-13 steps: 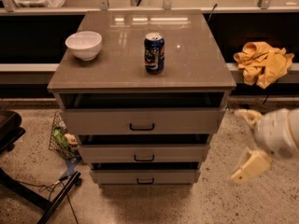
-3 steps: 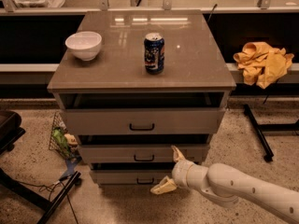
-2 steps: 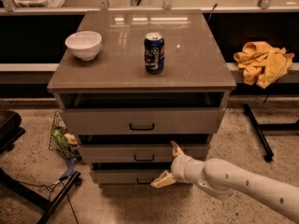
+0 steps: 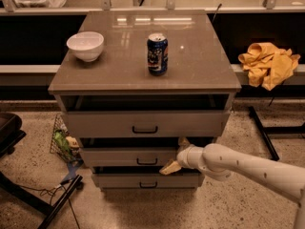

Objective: Open middle drawer

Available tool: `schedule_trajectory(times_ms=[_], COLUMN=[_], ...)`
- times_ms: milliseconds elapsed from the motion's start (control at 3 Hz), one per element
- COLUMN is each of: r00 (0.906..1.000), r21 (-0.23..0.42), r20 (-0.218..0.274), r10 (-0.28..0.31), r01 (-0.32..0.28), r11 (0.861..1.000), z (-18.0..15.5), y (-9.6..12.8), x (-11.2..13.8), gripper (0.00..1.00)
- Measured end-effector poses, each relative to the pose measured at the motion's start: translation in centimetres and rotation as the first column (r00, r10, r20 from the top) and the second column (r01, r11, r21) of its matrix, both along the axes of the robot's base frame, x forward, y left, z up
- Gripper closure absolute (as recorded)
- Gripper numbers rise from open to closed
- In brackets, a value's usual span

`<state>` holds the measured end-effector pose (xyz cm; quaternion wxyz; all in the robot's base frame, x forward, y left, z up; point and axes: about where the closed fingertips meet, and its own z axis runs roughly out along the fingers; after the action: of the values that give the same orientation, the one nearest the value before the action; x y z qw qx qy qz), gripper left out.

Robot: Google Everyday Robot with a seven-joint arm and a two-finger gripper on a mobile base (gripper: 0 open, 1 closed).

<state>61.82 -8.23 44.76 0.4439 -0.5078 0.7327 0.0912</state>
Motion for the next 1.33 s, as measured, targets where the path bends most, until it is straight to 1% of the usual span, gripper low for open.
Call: schedule_trajectory(times_ms=[333,667,1000,1333], r00=[0.9998,0.9999,0.9999,0.9999], r21=[-0.047,-0.038,-0.064,-0.128], r20=[-0.018,-0.015,-0.011,0.009], r10=[0.0,0.001,-0.011,-0.006], r01=[-0.001,-0.001,0.01,0.007], r11=[0.999,0.999,0.998,0.992], z=[-1.6,-1.4,-1.9,-2.0], y=[-1.3,-1.0,-2.2,-4.0], x=[0.3,0.2,0.5,0.5], gripper=[0.0,0.0,0.0,0.0])
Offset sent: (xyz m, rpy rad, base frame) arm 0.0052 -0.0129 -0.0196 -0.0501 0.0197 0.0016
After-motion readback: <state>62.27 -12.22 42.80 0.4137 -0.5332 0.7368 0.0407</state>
